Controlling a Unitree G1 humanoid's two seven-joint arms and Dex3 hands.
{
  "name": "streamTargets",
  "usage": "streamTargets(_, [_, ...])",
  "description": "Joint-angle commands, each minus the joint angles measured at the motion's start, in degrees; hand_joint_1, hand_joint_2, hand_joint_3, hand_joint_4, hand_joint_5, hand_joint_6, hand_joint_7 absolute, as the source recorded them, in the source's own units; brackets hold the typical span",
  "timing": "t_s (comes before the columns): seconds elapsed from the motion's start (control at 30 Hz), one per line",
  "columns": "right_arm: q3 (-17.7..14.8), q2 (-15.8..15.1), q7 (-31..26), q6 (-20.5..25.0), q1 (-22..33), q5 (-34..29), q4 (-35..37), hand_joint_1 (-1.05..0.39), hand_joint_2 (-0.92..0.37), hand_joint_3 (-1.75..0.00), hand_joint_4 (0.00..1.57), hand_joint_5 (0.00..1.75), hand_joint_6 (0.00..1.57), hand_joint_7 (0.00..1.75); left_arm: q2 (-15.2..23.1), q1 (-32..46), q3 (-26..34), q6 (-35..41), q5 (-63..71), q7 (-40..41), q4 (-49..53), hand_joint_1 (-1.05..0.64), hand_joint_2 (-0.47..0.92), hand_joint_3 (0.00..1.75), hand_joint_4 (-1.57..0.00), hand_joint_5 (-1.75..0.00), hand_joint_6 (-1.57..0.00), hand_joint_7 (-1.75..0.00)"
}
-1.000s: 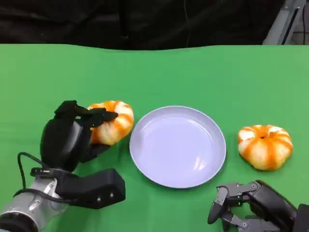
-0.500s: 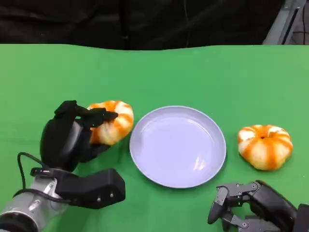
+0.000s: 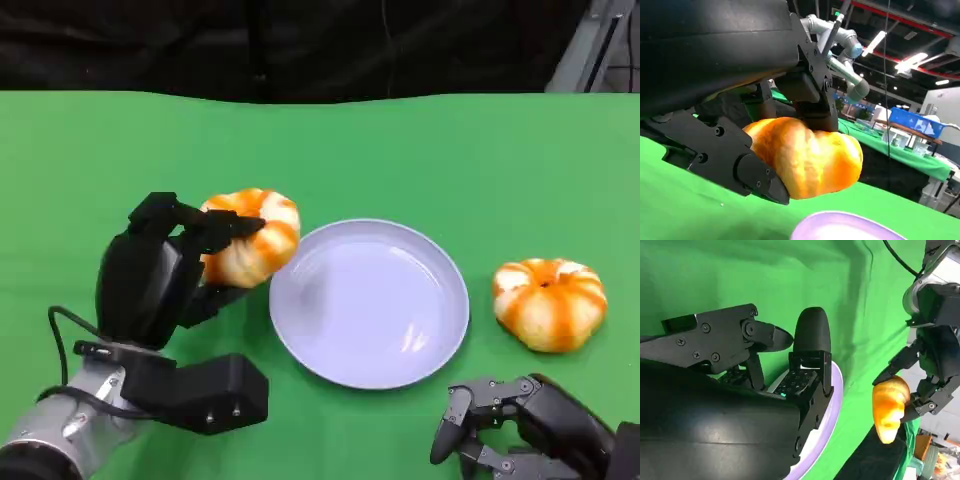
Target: Grasp the bread from the table and place it into the plate.
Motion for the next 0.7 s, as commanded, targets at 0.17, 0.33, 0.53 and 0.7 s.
streamTargets(0.17, [-0.1,-0.77,0.05,-0.29,-0.09,0.46,0.29,-0.02,-0.91,-0.51,0.71,1.59,0.79,1.11,1.18,0.61,0.45,0.02,0.46,-0.24,-0.45,-0.11,0.83,0.0,-0.66,-1.26,-1.03,-0.38])
streamTargets(0.33, [0.12,-0.39,-0.21,-0.56,-0.1,0.28,0.18,-0.03,-0.9,-0.52,0.71,1.6,0.79,1.11,-2.15,-0.89,-0.75,-1.71,-0.01,-3.8,-1.84,-0.11,0.84,0.01,-0.67,-1.26,-1.05,-0.36])
streamTargets(0.53, [0.16,-0.41,-0.24,-0.58,-0.11,0.29,0.2,-0.03,-0.89,-0.53,0.71,1.6,0.79,1.11,-2.25,-0.71,-0.34,-1.72,0.1,-4.33,-2.14,-0.11,0.85,0.01,-0.67,-1.26,-1.06,-0.34])
streamTargets(0.7, [0.37,-0.34,-0.76,-0.15,0.41,0.02,-0.72,-0.03,-0.89,-0.53,0.72,1.57,0.8,1.09,-5.08,-2.47,-1.52,-1.67,0.05,-6.72,-0.78,-0.11,0.84,0.0,-0.67,-1.26,-1.07,-0.32])
